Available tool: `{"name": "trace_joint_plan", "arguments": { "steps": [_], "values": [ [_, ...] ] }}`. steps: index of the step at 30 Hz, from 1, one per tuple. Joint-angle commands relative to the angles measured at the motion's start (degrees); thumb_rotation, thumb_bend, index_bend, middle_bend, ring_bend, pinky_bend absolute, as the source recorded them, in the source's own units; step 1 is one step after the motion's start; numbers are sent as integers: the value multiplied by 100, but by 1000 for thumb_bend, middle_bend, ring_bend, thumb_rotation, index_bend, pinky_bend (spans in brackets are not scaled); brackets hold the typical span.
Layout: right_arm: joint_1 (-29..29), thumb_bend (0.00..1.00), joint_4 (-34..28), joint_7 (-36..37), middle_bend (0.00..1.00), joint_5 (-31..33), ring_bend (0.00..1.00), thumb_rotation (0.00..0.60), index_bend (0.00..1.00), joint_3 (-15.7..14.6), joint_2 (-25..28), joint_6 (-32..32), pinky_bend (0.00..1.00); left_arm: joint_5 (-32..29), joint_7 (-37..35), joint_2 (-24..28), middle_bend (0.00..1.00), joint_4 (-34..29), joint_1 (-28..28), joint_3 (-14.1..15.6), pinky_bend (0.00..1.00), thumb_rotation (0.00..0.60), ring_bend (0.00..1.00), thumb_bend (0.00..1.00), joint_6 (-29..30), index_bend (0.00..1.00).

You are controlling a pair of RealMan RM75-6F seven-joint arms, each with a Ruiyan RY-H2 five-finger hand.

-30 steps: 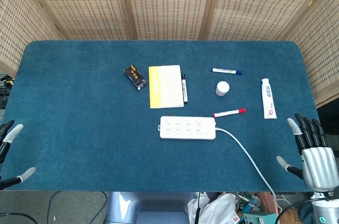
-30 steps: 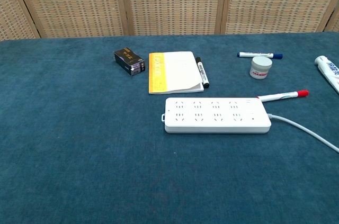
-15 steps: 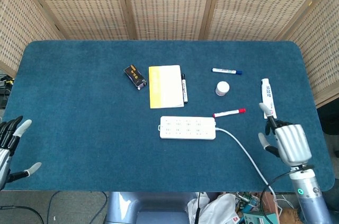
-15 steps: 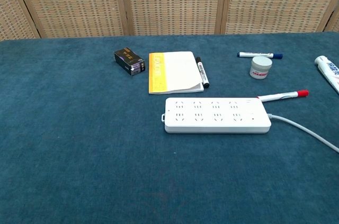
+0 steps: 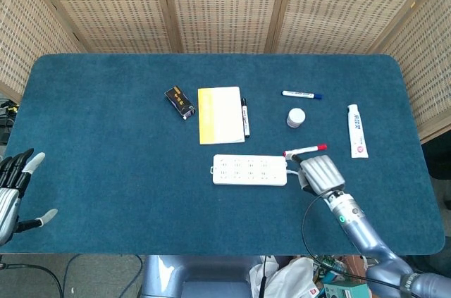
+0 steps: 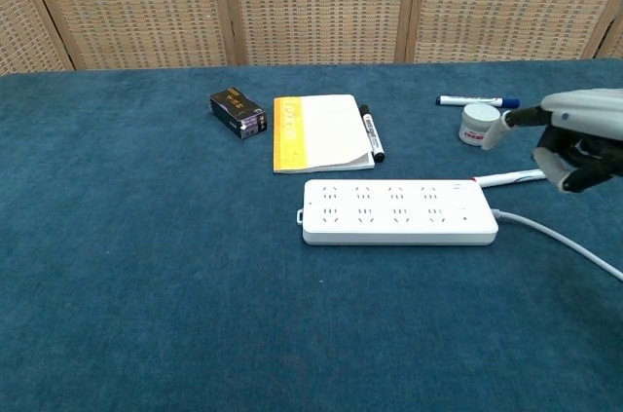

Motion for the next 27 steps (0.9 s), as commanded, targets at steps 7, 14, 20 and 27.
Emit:
{"name": "trace_joint_plan", "arguments": {
  "steps": [7, 14, 20, 27],
  "values": [
    [357, 760, 88, -741, 771, 573, 825, 600, 207, -248, -442, -23, 1000, 8, 53, -3, 0, -30, -4, 30, 0, 600, 0, 0, -17, 0],
    [409, 759, 193, -893, 771, 795, 825, 600, 216, -388, -527, 48, 1000, 8, 56, 5, 0, -52, -7, 34, 0, 600, 0, 0, -11, 0],
    [437, 759, 180, -918, 771, 804, 825, 600, 221, -499, -518, 107, 1000, 32, 85, -7, 0, -48, -14, 52, 0, 600, 0, 0, -21, 0],
    [519, 760, 270, -946, 771, 892, 825, 600, 221, -550, -602, 127, 1000, 21, 127, -19, 0, -63, -27, 61, 0, 600, 0, 0, -49, 0]
  ]
}}
